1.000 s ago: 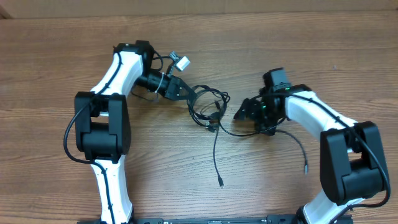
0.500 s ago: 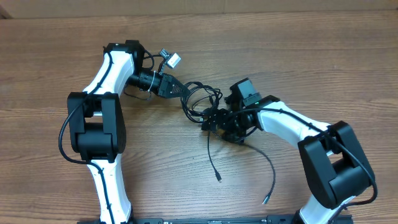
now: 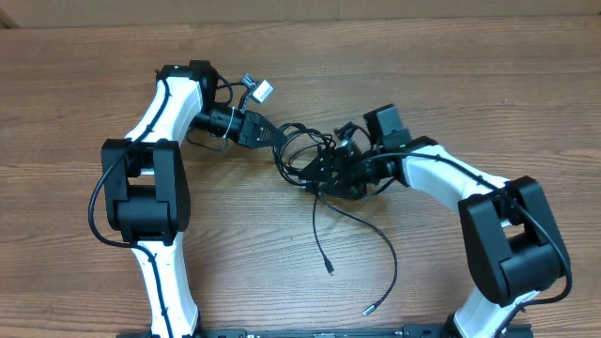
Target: Untangle cables
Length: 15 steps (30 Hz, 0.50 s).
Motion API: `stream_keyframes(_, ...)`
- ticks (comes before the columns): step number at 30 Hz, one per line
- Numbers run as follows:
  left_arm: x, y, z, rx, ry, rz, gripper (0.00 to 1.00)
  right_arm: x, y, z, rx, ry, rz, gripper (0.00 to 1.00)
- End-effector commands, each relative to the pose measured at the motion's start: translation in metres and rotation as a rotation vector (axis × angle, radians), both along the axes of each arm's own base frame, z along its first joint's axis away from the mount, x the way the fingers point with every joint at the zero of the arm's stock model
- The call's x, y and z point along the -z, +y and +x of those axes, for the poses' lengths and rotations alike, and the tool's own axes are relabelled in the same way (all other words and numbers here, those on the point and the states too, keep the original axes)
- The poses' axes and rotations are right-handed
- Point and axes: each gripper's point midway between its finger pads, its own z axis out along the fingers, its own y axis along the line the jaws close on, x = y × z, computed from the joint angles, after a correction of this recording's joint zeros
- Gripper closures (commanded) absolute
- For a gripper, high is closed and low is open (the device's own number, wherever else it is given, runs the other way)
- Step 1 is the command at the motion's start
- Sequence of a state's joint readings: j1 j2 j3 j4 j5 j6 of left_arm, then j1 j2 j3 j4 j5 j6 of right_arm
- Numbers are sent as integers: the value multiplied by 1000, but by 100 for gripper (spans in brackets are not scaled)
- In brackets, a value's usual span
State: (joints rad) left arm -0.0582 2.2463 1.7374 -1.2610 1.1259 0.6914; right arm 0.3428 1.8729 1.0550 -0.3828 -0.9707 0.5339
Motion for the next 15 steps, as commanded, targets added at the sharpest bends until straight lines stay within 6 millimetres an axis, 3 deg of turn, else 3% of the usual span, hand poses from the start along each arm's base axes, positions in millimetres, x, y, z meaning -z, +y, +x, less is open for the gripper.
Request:
stream_keyframes(1, -4, -2, 5, 13, -44, -32, 96, -13, -12, 14, 29, -24, 30, 17)
stream_keyframes(5, -4, -2, 4, 14, -38, -30, 96, -8, -39, 29, 85, -43, 5, 20)
stream_keyframes(9, -4, -4, 3, 17, -37, -32, 96, 8, -63, 46, 169, -71, -113, 34)
stream_keyframes(15, -4, -9, 1, 27, -29, -29, 96, 35, -76, 56, 150, -228, -346, 30)
